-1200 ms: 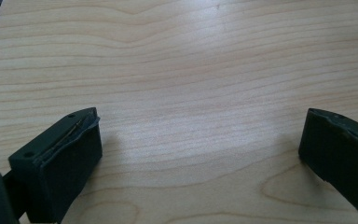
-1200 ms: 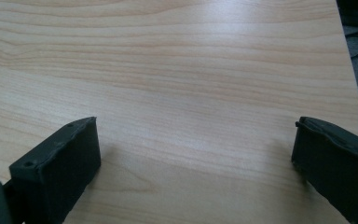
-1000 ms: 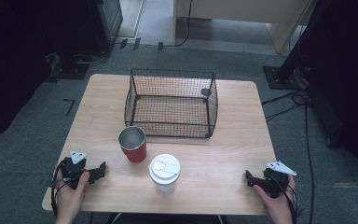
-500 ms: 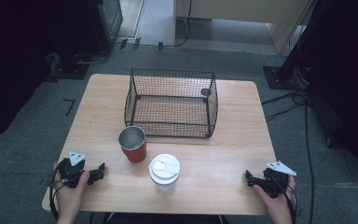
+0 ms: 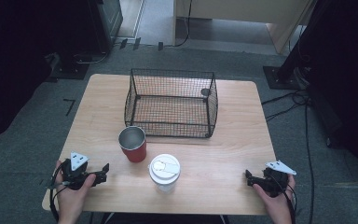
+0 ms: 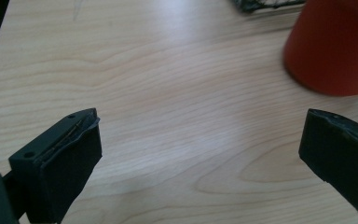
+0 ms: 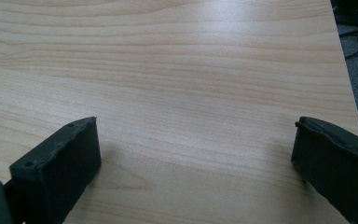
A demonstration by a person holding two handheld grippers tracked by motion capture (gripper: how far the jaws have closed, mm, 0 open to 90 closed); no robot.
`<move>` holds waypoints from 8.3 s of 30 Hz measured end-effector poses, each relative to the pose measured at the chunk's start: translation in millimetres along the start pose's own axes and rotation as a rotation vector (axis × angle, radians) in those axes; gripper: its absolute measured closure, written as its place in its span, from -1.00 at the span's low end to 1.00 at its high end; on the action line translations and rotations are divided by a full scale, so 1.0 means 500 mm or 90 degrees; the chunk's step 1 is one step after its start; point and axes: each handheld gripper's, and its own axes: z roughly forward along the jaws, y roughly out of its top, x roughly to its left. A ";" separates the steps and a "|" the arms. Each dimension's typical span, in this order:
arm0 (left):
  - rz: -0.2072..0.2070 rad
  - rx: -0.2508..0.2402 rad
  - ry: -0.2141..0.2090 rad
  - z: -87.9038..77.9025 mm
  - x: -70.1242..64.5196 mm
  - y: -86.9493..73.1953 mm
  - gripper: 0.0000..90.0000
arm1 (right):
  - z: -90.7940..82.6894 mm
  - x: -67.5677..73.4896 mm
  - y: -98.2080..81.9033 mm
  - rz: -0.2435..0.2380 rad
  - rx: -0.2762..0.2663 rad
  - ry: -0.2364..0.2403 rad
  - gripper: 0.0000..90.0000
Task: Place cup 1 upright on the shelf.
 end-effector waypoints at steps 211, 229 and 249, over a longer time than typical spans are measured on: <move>0.077 -0.200 -0.068 0.243 -0.250 0.402 -0.82 | 0.000 0.000 0.000 0.002 0.000 0.001 -0.98; 0.075 -0.120 -0.050 0.272 -0.253 0.412 -0.82 | 0.000 0.000 0.000 0.001 -0.001 0.002 -0.98; 0.102 -0.023 -0.032 0.296 -0.255 0.413 -0.82 | 0.000 0.000 0.000 0.002 -0.001 0.002 -0.98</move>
